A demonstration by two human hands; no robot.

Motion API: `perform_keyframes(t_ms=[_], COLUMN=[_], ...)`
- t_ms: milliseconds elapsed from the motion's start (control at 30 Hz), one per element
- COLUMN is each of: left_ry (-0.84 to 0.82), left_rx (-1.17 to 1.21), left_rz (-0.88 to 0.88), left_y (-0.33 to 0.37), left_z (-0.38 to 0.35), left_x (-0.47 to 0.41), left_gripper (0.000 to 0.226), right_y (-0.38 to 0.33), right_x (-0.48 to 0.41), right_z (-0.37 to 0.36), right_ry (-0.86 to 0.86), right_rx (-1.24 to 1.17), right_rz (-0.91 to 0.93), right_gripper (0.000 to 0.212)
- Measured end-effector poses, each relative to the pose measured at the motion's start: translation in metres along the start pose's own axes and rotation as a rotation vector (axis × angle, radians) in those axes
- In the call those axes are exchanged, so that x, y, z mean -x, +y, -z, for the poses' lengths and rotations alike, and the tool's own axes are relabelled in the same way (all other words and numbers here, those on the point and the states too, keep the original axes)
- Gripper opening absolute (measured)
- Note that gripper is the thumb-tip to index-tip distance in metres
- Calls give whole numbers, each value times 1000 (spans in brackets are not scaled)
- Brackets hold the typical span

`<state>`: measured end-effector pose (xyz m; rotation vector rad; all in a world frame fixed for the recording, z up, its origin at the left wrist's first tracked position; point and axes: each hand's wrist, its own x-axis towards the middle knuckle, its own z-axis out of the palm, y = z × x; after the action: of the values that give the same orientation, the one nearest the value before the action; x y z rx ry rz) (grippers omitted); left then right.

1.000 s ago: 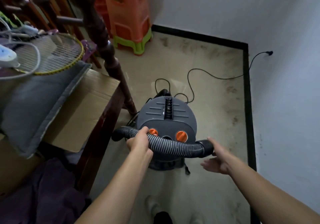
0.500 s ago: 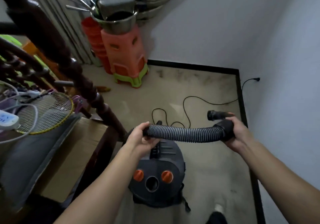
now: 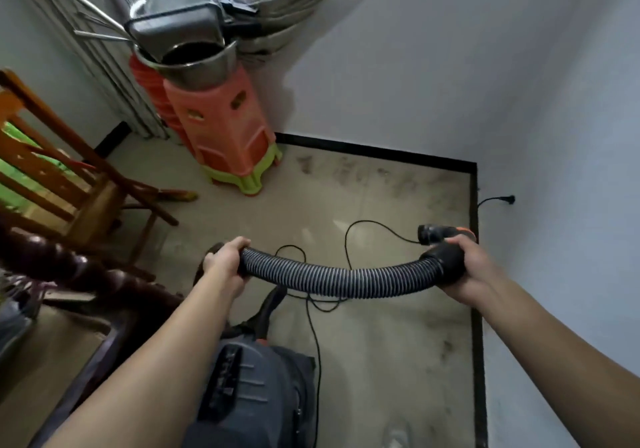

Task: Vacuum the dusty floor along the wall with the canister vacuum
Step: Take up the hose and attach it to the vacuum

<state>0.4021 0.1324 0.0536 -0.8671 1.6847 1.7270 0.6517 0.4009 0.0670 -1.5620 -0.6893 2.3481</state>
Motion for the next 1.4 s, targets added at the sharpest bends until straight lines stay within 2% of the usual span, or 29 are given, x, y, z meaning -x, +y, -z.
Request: perform_keyframes(t_ms=[67, 167, 267, 467, 567, 633, 700, 800, 967, 1100, 1167, 1233, 1400], left_ry=[-19, -85, -113, -137, -93, 18, 152, 250, 248, 233, 279, 300, 181], left_rx=[22, 16, -24, -83, -102, -2, 137, 190, 141, 134, 47, -156, -1147], left_rz=[-152, -277, -358, -395, -337, -221, -61, 81, 197, 156, 124, 64, -186], left_y=[24, 62, 92, 155, 177, 186, 193, 196, 200, 208, 203, 188, 136], left_z=[-26, -54, -71, -113, -144, -163, -182, -210, -264, -311, -335, -354, -372], left_x=[-4, -7, -23, -100, -150, -176, -197, -224, -277, -335, -368, -400, -462], left_gripper=[81, 98, 97, 91, 88, 79, 62, 39, 44, 45, 46, 53, 91], right_y=[-19, -37, -48, -77, -105, -126, -144, -167, -202, -217, -221, -225, -228], right_x=[-19, -42, -66, -142, -191, -220, -244, -280, -360, -449, -498, -544, -650], right_z=[-4, -30, -67, -155, -202, -228, -249, -280, -325, -354, -369, -382, -411], right_ry=[47, 81, 111, 0, -54, -59, -96, -124, -94, 8, 39, 62, 89], right_rx=[18, 67, 103, 314, 341, 268, 154, 18, 34, 65, 102, 131, 188], right_rz=[-48, -134, -186, -285, -279, -269, -271, -243, -200, -274, -310, -329, -271], right_gripper=[12, 31, 34, 9, 2, 4, 5, 10, 12, 24, 24, 23, 30])
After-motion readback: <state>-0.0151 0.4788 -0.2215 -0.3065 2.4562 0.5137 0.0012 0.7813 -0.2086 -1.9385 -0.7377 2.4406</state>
